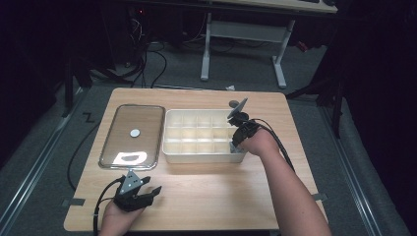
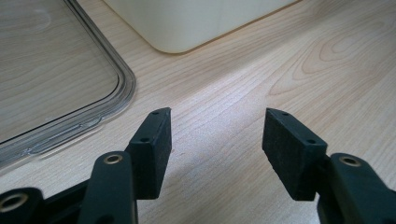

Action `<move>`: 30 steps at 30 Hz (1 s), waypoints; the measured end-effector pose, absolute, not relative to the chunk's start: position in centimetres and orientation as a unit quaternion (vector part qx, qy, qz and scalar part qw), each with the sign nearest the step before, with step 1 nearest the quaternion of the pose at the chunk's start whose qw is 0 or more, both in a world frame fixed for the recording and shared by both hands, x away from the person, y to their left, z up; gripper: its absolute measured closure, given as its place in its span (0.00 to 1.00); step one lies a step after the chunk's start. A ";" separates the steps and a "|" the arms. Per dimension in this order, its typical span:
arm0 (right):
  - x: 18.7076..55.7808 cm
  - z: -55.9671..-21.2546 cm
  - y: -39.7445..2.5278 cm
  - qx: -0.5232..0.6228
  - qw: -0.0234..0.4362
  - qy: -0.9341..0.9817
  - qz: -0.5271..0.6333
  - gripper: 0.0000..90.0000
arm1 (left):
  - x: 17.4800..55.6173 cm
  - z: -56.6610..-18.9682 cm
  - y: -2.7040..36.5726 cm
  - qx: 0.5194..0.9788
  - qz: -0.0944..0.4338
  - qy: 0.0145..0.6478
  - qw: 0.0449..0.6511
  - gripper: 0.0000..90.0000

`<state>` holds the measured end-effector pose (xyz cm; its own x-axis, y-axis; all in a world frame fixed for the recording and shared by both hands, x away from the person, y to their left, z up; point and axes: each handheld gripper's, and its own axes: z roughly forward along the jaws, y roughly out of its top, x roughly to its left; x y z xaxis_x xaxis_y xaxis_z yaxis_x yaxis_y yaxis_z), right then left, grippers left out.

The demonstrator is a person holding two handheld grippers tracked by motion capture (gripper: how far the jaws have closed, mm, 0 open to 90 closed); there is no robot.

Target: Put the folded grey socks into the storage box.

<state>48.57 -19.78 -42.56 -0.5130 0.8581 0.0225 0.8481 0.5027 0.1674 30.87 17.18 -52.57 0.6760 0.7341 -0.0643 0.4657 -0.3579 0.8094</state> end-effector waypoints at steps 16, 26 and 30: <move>47.1 -40.8 -21.2 0.493 0.081 0.856 0.131 0.72 | 31.1 -52.8 17.4 0.808 0.153 0.375 0.428 0.48; 45.0 -40.4 -22.7 0.503 0.109 0.840 0.171 0.65 | 31.1 -52.7 17.4 0.806 0.155 0.376 0.430 0.48; 44.1 -40.2 -22.9 0.497 0.124 0.836 0.196 0.64 | 31.1 -52.7 17.4 0.807 0.156 0.375 0.429 0.48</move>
<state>44.11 -22.92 -40.23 -0.4745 0.8802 -0.0124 0.7829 0.4284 0.4511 31.10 17.36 -52.72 0.6700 0.7389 -0.0707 0.4717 -0.3502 0.8092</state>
